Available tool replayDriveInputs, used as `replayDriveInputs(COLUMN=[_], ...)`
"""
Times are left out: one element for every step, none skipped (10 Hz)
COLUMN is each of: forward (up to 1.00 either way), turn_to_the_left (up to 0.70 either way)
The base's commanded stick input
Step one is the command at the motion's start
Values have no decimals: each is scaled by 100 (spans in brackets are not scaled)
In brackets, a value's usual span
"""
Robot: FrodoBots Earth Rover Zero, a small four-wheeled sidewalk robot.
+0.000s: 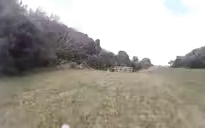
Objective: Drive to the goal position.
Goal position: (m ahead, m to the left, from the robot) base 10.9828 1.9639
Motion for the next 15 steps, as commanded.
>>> replayDriveInputs(forward=[100, 100, 100, 100, 100, 100, 100, 100, 100, 100, 100, 100, 100, 100, 100], turn_to_the_left=[0, 0, 0, -2, -4, -30, -33, 0, 0, 0, 0, 0, -16, -34, -40])
